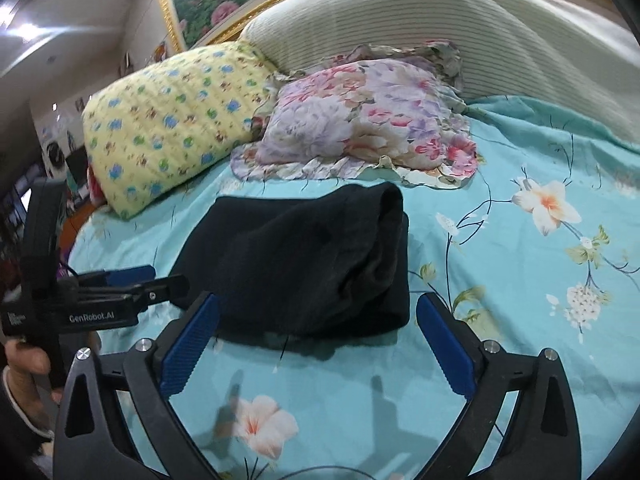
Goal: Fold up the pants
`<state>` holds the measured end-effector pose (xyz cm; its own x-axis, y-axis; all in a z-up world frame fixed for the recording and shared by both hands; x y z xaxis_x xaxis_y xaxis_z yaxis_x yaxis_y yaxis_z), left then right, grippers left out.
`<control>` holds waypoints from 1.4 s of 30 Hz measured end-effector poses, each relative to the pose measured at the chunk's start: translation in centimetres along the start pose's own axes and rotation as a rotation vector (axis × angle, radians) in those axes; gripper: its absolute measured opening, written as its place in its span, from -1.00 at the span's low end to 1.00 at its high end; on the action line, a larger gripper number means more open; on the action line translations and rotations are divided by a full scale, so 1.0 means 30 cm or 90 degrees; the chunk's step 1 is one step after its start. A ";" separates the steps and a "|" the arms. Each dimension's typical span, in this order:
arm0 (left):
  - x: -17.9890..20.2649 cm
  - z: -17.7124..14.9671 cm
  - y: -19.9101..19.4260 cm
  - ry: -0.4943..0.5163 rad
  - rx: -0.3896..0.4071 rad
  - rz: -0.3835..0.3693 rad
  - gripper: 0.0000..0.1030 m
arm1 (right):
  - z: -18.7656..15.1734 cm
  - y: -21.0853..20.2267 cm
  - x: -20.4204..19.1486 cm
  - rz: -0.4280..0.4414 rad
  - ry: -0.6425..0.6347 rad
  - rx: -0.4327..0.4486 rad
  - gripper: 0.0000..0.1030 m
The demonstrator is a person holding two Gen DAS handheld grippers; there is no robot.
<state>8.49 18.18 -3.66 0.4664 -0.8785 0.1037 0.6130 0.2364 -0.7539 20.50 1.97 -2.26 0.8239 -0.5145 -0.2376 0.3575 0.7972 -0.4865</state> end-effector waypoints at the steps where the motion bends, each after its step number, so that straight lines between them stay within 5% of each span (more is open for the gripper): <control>1: 0.001 -0.010 -0.004 -0.001 0.000 0.002 0.60 | -0.008 -0.002 -0.004 -0.001 -0.002 -0.001 0.92; 20: 0.051 -0.075 -0.035 0.046 0.014 0.036 0.66 | -0.125 0.010 0.039 -0.030 0.016 -0.022 0.93; 42: 0.012 -0.082 -0.007 0.034 0.015 0.053 0.67 | -0.107 0.079 0.014 -0.040 -0.033 -0.042 0.94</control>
<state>6.95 16.78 -5.06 0.4814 -0.8765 0.0062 0.5893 0.3184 -0.7425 20.29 2.63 -6.21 0.8231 -0.5442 -0.1623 0.3805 0.7406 -0.5538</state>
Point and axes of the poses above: each gripper's, at about its wrist camera, not at the fingertips, and y roughly the way its jaws point, x to its right, z to its top, the point moved 10 cm from there along y, roughly the way its jaws point, and after that the axes turned 4 degrees about y, right-handed, at the moved point
